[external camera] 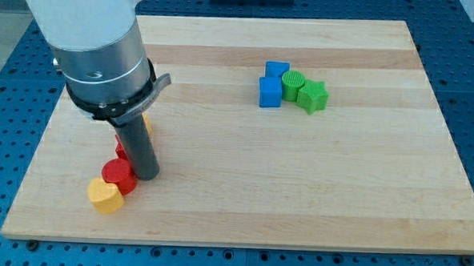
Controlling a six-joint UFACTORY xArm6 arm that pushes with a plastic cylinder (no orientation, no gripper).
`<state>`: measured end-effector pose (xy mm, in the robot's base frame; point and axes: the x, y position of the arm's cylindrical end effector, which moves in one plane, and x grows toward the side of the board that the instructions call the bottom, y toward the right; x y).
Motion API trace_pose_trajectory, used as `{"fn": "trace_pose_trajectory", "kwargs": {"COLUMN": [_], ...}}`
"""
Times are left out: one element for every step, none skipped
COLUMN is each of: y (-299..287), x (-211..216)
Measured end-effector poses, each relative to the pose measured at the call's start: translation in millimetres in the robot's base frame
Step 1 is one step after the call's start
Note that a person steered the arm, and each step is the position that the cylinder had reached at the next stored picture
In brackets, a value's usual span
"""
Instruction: Push the blue cube and the blue triangle to the center of the board
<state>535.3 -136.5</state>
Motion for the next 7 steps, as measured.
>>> {"fn": "trace_pose_trajectory", "kwargs": {"y": [47.9, 105.8, 109.4, 99.9, 91.0, 101.8, 153.6], "x": [-6.5, -15.2, -16.2, -66.8, -140.5, -189.1, -206.3]}}
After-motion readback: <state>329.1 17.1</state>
